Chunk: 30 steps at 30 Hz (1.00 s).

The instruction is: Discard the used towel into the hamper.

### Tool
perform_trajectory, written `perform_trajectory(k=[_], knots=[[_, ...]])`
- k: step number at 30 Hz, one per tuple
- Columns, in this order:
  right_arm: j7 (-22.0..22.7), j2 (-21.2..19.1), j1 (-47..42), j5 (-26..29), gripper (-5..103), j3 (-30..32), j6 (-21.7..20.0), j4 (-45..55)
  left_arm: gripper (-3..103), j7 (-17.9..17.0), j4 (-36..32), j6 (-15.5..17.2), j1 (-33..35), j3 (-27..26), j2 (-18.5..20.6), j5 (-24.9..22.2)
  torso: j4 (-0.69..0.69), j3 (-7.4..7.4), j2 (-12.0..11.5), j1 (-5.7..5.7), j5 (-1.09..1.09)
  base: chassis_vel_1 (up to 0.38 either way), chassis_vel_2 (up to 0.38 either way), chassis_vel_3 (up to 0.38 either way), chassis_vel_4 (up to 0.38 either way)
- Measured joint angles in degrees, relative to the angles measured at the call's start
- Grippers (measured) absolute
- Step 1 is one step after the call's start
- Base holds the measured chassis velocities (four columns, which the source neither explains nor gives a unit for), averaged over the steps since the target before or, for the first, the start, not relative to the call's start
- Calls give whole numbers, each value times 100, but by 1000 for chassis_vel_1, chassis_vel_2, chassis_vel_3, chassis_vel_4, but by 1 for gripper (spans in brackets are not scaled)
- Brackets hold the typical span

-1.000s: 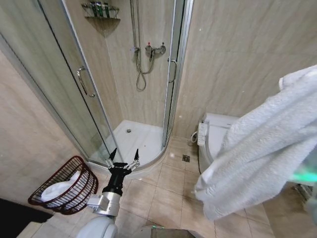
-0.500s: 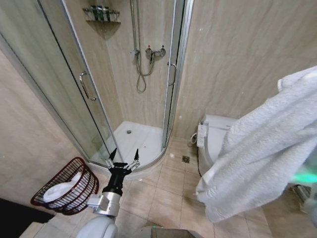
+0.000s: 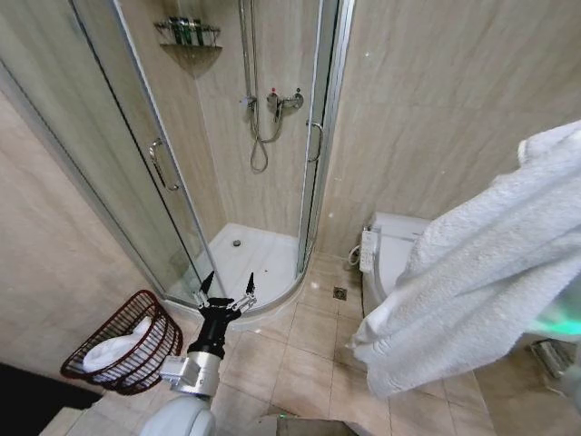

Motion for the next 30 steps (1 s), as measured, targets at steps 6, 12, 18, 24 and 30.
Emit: perform_trajectory(k=[6,12,18,24,30], knots=[[-32,71,-32,-23,14,-75,37,2,100,0,0,0,0,0,0,0,0,77,146,68,0,0,0,0,0],[-41,81,-32,-41,14,-97,62,4,100,0,0,0,0,0,0,0,0,169,311,142,0,0,0,0,0],[-41,64,-40,-36,14,-80,65,8,100,0,0,0,0,0,0,0,0,278,512,232,0,0,0,0,0],[-41,62,-39,-35,14,-76,66,10,100,0,0,0,0,0,0,0,0,355,650,295,0,0,0,0,0],[-33,35,-31,-35,14,-79,58,11,100,0,0,0,0,0,0,-1,0,473,873,398,0,0,0,0,0]])
